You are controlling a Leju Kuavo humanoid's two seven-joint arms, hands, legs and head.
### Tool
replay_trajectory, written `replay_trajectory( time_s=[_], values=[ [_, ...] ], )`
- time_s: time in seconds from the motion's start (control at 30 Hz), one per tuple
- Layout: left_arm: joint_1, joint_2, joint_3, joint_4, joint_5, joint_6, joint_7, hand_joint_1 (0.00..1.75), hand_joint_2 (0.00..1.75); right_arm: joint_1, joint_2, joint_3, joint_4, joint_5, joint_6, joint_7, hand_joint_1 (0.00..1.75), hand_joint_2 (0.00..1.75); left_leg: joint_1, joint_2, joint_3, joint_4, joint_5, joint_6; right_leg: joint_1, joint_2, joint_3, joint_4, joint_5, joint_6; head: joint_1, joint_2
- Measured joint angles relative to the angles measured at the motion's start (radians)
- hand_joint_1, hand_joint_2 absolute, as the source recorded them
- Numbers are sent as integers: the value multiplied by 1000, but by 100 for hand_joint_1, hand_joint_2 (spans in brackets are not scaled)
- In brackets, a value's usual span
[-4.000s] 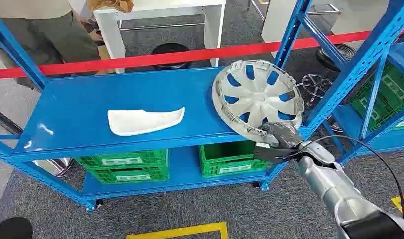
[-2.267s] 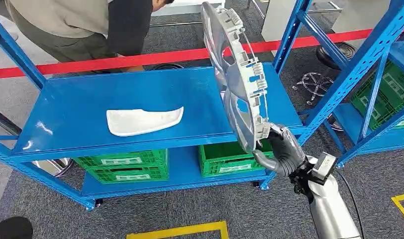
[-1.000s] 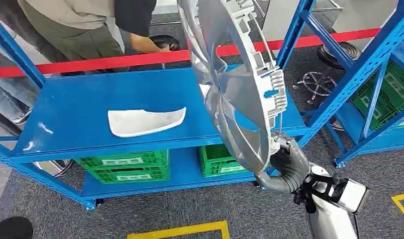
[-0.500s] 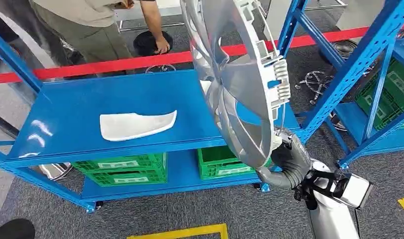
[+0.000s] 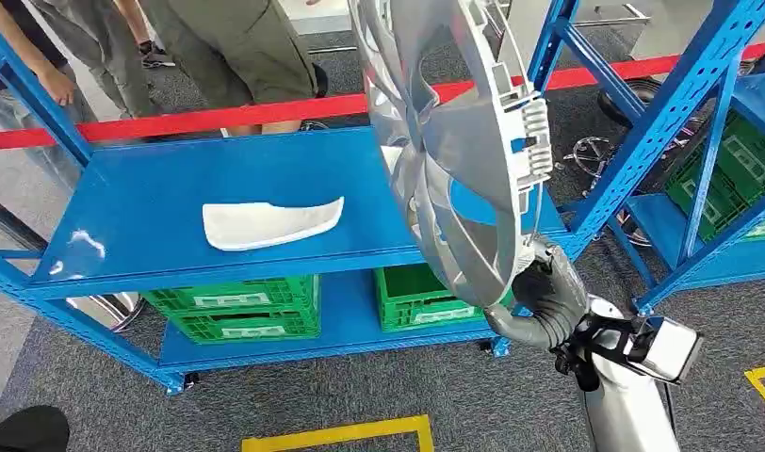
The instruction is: Take the parts from the cabinet and place them on the table.
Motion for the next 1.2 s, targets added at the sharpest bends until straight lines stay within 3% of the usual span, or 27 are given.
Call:
replay_trajectory(
  time_s=[0.03, 0.07, 0.13, 0.17, 0.2, 0.23, 0.3, 0.33, 0.37, 0.47, 0.5, 0.53, 0.57, 0.63, 0.67, 0.7, 0.73, 0.8, 0.83, 0.87, 0.97, 1.0, 1.03, 1.07, 1.13, 1.17, 1.2],
  values=[
    [-1, 0, 0, 0, 0, 0, 0, 0, 175, -1, -3, -1, 1, 0, 0, 0, 169, 175, -2, 2, -9, 0, 7, 6, 2, 1, -11, 24, -34, 4, 2, 0],
    [-1, 0, 0, 0, -2, -1, 0, 0, 175, -1, -5, 0, 1, -1, -1, -1, 169, 175, -2, 4, -19, 1, 15, 14, 2, 1, -31, 81, -88, 8, 9, 0],
    [0, 0, 0, 0, -3, -6, 0, 0, 175, 0, -5, 0, 2, -1, -5, -2, 169, 175, -5, 7, -42, 2, 32, 17, 2, 1, -80, 238, -180, 15, 9, 0],
    [0, 0, 0, 0, -5, -8, 0, 0, 175, 0, -6, 0, 2, -1, -6, -2, 169, 175, -6, 8, -54, 3, 40, 18, 2, 1, -92, 294, -198, 17, 10, 0],
    [0, 0, -1, 0, -6, -8, 0, 0, 175, 1, -8, 0, 3, -1, -7, -2, 169, 175, -7, 9, -64, 3, 48, 17, 2, 1, -79, 300, -190, 16, 9, 0],
    [0, 0, -1, 0, -6, -8, 0, 0, 175, 1, -9, 0, 3, -1, -8, -1, 169, 175, -8, 9, -72, 4, 55, 16, 2, 1, -44, 262, -166, 13, 10, 0],
    [0, 0, -1, 0, -6, -8, 0, 0, 175, 0, -10, 0, 3, -1, -9, -1, 169, 175, -8, 9, -86, 8, 66, 12, 3, 1, 82, 77, -101, 3, 10, 0],
    [0, -1, -1, 0, -6, -8, 0, 0, 175, -2, -11, 0, 2, -2, -10, -1, 169, 175, -8, 9, -91, 12, 70, 8, 4, 0, 131, -15, -115, -3, 10, 0],
    [0, -2, -2, 0, -6, -8, 0, 0, 175, 0, -12, 0, 2, -2, -11, -1, 169, 175, -12, 9, -97, 13, 76, 1, 10, 1, 142, -26, -112, -8, 7, 0],
    [0, -3, -3, 0, -6, -7, 0, 0, 175, 1, -14, -2, 2, -2, -18, 0, 169, 175, -5, 9, -100, 10, 95, -18, 18, 2, 125, -22, -101, -23, 10, 0],
    [1, -3, -4, 0, -7, -7, 0, 0, 175, 1, -14, -2, 2, 2, -22, 1, 169, 175, -9, 5, -104, 8, 102, -26, 13, 0, 114, -30, -88, -37, 12, 0],
    [2, -3, -5, 0, -8, -7, 0, 0, 175, 0, -14, -2, 2, 5, -26, 1, 169, 175, -5, 3, -119, 25, 69, -32, 9, -4, 110, -33, -76, -44, 10, 0],
    [1, -3, -8, 0, -9, -7, 0, 0, 175, 1, -13, -1, -1, 6, -30, 1, 169, 175, -2, 3, -136, 68, 14, -37, 7, -4, 98, -32, -66, -52, 5, 0],
    [1, -3, -10, 0, -16, -8, 0, 0, 175, 5, -13, -2, -3, 8, -38, 2, 169, 175, 3, 3, -184, 225, -95, -46, 7, -4, 70, -31, -45, -53, 5, 0],
    [1, -3, -11, 0, -17, -8, 0, 0, 175, 7, -14, -2, -3, 10, -41, 2, 169, 175, 3, 3, -197, 280, -116, -48, 7, -4, 58, -30, -37, -52, 4, 0],
    [1, -2, -14, 0, -18, -9, 0, 0, 175, 10, -14, -3, -3, 14, -47, 4, 169, 175, 5, 3, -200, 324, -114, -50, 7, -4, 43, -29, -25, -49, 4, 0],
    [1, -2, -16, 0, -19, -9, 1, 0, 175, 14, -14, -3, -4, 20, -52, 7, 169, 175, 7, 3, -177, 312, -85, -50, 7, -4, 30, -29, -16, -47, 4, 0],
    [1, -2, -18, 0, -21, -9, 1, 0, 175, 22, -15, -5, -9, 34, -66, 11, 169, 175, 9, 3, -71, 172, -12, -49, 5, -4, 9, -27, 1, -39, 5, 0],
    [0, -2, -19, 0, -21, -9, 1, 0, 175, 28, -16, -7, -14, 45, -75, 11, 169, 175, 10, 3, 1, 73, -6, -48, 5, -4, 4, -24, 8, -33, 3, 0],
    [-3, -3, -22, 0, -21, -9, 1, 0, 175, 34, -18, -10, -21, 51, -83, 11, 169, 175, 6, 0, 52, -3, -36, -45, 10, -3, -3, -23, 13, -26, 4, 0],
    [-3, -2, -25, 0, -21, -9, 1, 0, 175, 47, -20, -15, -28, 77, -104, -5, 169, 175, -2, -4, 39, -9, -31, -21, 5, -6, -5, -30, 40, -5, 5, 0],
    [-1, -2, -25, 0, -21, -9, 3, 0, 175, 54, -22, -16, -31, 81, -107, -8, 169, 175, -1, -2, 26, -14, -20, -6, 5, -5, -8, -33, 48, 3, 6, 0],
    [-2, -3, -25, 0, -21, -9, 3, 0, 175, 58, -26, -17, -32, 81, -108, -10, 169, 175, 4, 5, 22, -14, -10, 8, 2, -3, -18, -21, 26, 5, 6, 0],
    [-4, -4, -25, 0, -21, -9, 3, 0, 175, 60, -27, -17, -33, 82, -109, -10, 169, 175, 3, 6, 11, -14, -1, 19, 2, -4, -37, 17, -28, 7, 11, 0],
    [-4, -5, -26, 0, -21, -9, 3, 0, 175, 65, -29, -17, -34, 83, -109, -10, 169, 175, -1, 10, -16, -12, 22, 25, 3, -3, -83, 174, -147, 12, 13, 0],
    [-4, -5, -25, 0, -21, -9, 3, 0, 175, 69, -30, -17, -34, 84, -109, -10, 169, 175, -4, 10, -29, -11, 31, 27, 3, -3, -98, 245, -176, 14, 12, 0],
    [-3, -5, -25, 0, -21, -9, 3, 0, 175, 74, -31, -17, -34, 87, -111, -10, 169, 175, -7, 11, -44, -9, 42, 27, 3, -3, -101, 300, -179, 12, 12, 0]
  ],
)
